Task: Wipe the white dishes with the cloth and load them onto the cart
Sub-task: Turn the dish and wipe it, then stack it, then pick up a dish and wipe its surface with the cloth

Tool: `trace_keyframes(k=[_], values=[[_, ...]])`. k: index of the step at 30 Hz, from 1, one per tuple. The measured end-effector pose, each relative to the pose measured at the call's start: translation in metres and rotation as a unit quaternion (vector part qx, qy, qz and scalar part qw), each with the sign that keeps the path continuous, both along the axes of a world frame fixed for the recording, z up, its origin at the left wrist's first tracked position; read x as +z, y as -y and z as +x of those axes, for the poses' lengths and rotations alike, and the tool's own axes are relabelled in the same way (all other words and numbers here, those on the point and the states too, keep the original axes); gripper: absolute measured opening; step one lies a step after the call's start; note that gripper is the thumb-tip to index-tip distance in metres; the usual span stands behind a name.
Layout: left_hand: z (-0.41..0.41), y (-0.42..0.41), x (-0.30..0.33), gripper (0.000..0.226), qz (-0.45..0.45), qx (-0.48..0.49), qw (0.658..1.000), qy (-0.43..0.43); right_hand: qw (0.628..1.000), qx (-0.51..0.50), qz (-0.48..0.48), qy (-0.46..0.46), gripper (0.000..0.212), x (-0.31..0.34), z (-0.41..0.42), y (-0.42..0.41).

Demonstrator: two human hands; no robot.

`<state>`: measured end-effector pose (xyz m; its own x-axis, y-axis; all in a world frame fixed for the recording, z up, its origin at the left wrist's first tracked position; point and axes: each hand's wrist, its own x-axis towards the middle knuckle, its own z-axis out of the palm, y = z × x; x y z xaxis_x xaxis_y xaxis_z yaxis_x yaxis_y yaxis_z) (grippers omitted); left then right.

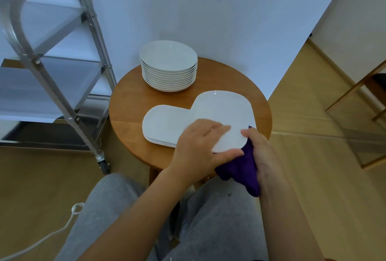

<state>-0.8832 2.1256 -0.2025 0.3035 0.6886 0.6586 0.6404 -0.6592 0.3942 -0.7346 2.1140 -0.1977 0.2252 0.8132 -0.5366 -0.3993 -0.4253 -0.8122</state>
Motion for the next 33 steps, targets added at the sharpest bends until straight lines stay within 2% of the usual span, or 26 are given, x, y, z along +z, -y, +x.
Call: trace_keyframes(k=[1, 3, 5, 6, 7, 11, 14, 16, 18, 19, 22, 25, 27, 29, 33], values=[[0.002, -0.002, 0.001, 0.061, -0.078, 0.048, 0.994, 0.062, 1.0, -0.019, 0.007, 0.001, 0.045, -0.002, 0.005, -0.001], [0.002, -0.015, 0.001, 0.058, -0.259, 0.153, 0.945, 0.125, 0.999, -0.037, 0.019, 0.025, 0.044, -0.004, 0.018, -0.005], [0.001, -0.033, -0.007, 0.035, -0.427, 0.174, 0.879, 0.122, 0.996, -0.033, 0.022, 0.074, 0.043, -0.004, 0.03, -0.009], [0.001, -0.039, -0.011, 0.023, -0.471, 0.163, 0.857, 0.128, 0.995, -0.031, 0.021, 0.087, 0.042, -0.006, 0.036, -0.011], [0.002, -0.043, -0.013, 0.017, -0.494, 0.151, 0.844, 0.148, 0.996, -0.031, 0.018, 0.083, 0.041, -0.009, 0.042, -0.012], [0.013, -0.044, -0.013, 0.019, -0.579, 0.049, 0.772, 0.256, 0.999, -0.027, -0.005, 0.027, 0.037, -0.024, 0.049, -0.015], [0.021, -0.043, -0.011, 0.016, -0.6, 0.016, 0.73, 0.328, 0.997, -0.04, -0.001, 0.073, 0.03, -0.027, 0.051, -0.018], [0.02, -0.046, -0.013, 0.018, -0.584, 0.024, 0.742, 0.328, 0.977, -0.119, 0.018, 0.175, 0.019, -0.023, 0.058, -0.019], [0.017, -0.047, -0.015, 0.018, -0.573, 0.025, 0.763, 0.298, 0.934, -0.19, 0.085, 0.289, 0.015, -0.01, 0.067, -0.02], [0.016, -0.047, -0.017, 0.017, -0.569, 0.021, 0.773, 0.278, 0.912, -0.19, 0.124, 0.341, 0.016, -0.003, 0.071, -0.022], [0.021, -0.041, -0.021, 0.012, -0.56, -0.02, 0.791, 0.246, 0.848, -0.055, 0.182, 0.496, 0.025, 0.014, 0.079, -0.037], [0.032, -0.035, -0.02, 0.01, -0.544, -0.068, 0.804, 0.231, 0.776, 0.083, 0.166, 0.602, 0.039, 0.01, 0.078, -0.058], [0.038, -0.035, -0.02, 0.011, -0.521, -0.075, 0.829, 0.192, 0.769, 0.116, 0.145, 0.612, 0.04, -0.002, 0.075, -0.066], [0.042, -0.035, -0.022, 0.013, -0.494, -0.066, 0.855, 0.144, 0.786, 0.098, 0.137, 0.595, 0.037, -0.015, 0.073, -0.068], [0.038, -0.031, -0.028, 0.015, -0.475, -0.074, 0.87, 0.109, 0.806, 0.054, 0.134, 0.574, 0.029, -0.028, 0.07, -0.067]])
